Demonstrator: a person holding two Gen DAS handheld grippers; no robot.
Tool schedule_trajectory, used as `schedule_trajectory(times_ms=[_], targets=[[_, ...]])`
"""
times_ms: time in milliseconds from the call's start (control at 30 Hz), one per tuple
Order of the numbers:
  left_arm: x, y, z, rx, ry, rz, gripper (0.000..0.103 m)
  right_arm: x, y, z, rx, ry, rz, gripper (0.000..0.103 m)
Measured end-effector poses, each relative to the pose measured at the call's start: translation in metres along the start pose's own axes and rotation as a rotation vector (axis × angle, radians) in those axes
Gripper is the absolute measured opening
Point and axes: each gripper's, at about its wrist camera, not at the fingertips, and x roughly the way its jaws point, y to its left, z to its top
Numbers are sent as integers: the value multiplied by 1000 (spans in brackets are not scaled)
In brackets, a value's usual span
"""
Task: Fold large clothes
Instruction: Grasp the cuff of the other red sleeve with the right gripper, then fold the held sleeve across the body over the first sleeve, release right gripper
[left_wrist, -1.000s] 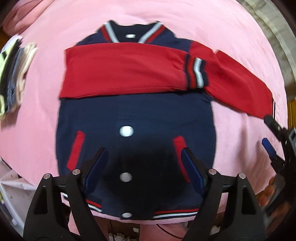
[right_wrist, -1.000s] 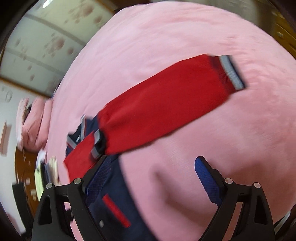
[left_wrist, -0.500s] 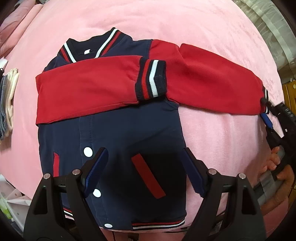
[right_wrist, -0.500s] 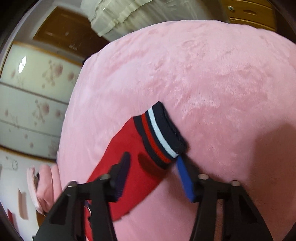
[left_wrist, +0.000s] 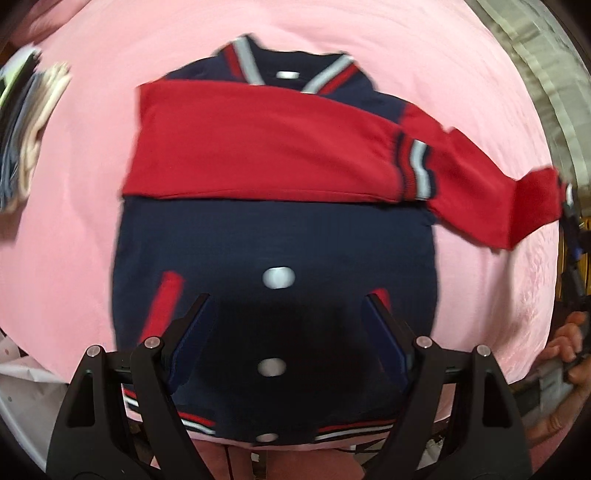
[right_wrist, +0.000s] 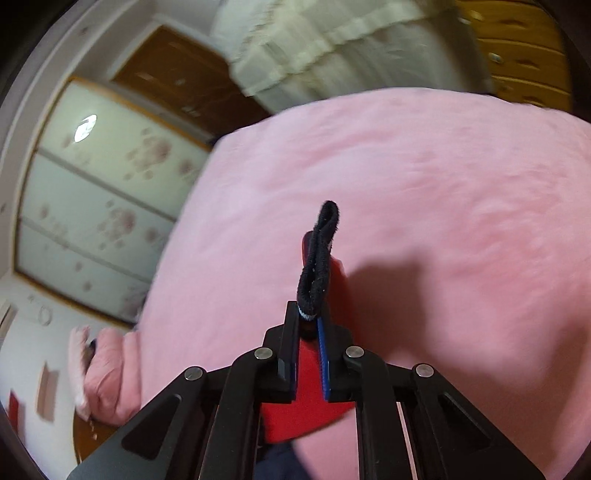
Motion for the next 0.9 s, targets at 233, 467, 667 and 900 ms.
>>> schedule_trajectory(times_ms=[233, 467, 667, 900], targets=[[-10, 102, 12, -92, -11, -5, 79, 11, 145, -74, -237, 32, 161, 9], [-16, 201, 26, -227, -37, 2, 79, 65, 250, -184, -442, 246, 235, 9], [-14, 248, 28, -307, -27, -10, 79, 101, 257, -264, -482, 457, 144, 9], [-6, 269, 28, -362, -6, -24, 79, 136, 226, -287, -495, 662, 57, 27]])
